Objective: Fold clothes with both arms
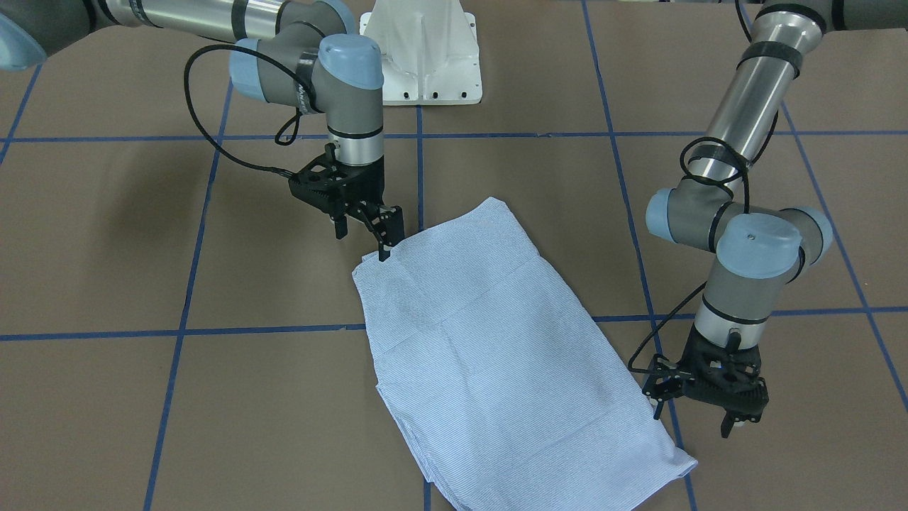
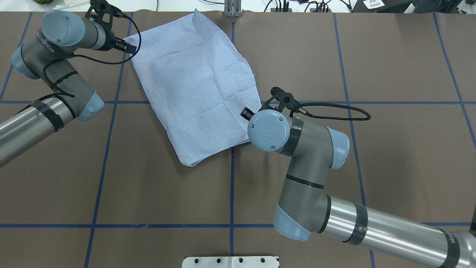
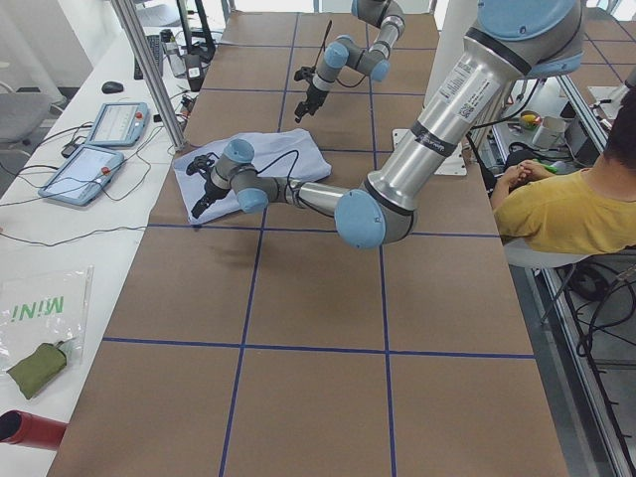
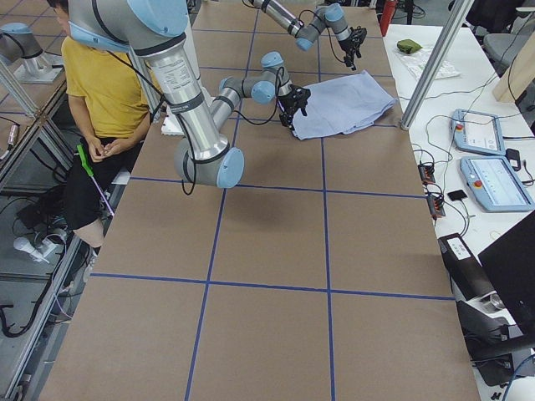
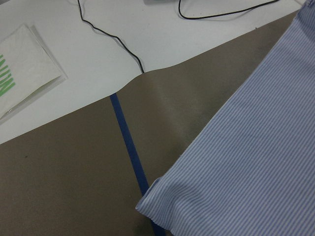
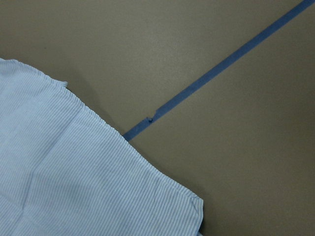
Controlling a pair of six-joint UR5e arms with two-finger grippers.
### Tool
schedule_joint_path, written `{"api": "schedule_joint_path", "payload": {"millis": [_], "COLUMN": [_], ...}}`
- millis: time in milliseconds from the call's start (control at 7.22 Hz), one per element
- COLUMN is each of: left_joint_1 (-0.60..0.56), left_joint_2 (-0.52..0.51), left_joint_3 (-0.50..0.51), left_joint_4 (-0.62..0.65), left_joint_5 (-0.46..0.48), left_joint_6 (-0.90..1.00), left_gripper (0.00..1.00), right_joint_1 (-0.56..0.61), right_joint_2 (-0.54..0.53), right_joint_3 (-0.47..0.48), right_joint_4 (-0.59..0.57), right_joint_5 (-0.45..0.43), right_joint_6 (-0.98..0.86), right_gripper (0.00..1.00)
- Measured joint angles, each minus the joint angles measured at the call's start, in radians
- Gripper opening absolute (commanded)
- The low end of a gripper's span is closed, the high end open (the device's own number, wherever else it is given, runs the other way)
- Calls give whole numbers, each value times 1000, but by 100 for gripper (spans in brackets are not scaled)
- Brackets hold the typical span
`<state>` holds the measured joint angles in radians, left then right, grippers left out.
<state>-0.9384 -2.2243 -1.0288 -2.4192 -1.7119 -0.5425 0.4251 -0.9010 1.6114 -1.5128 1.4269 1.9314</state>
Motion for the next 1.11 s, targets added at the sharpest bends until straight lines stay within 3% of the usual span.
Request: {"api": "schedule_joint_path", "payload": {"millis": [277,831,969,1108], "left_joint_1": [1,4,4,4], "left_joint_2": [1,2,3,3], "left_joint_3": [0,-1,-1,-1], "left_joint_4": [-3,-3,-3,-3], "left_joint_5": [0,0,0,0], "left_joint_6": [0,1,1,1], "left_gripper": [100,100,100,100], "right_joint_1": [-29,-37,-37,-37], "right_joint_2": [11,19,23,24], "right_joint_3": [-43,-85,-92,-96], "right_joint_4": [3,3,4,4], "right_joint_5": [-45,-66,-66,-66], "right_joint_6": [21,94,105,110], "right_gripper": [77,74,62,41]}}
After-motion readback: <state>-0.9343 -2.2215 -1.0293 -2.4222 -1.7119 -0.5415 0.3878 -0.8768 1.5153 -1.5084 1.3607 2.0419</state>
